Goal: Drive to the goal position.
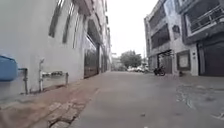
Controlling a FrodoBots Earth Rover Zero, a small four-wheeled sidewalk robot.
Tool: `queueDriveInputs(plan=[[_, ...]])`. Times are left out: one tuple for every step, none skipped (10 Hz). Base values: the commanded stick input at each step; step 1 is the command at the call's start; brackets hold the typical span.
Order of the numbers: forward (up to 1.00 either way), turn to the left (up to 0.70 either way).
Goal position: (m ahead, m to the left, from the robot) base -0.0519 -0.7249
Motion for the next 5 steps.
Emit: queueDriveInputs(plan=[[0.85,-0.34],[0.85,-0.34],[0.85,-0.34],[0.85,-0.34],[0.85,-0.34]])
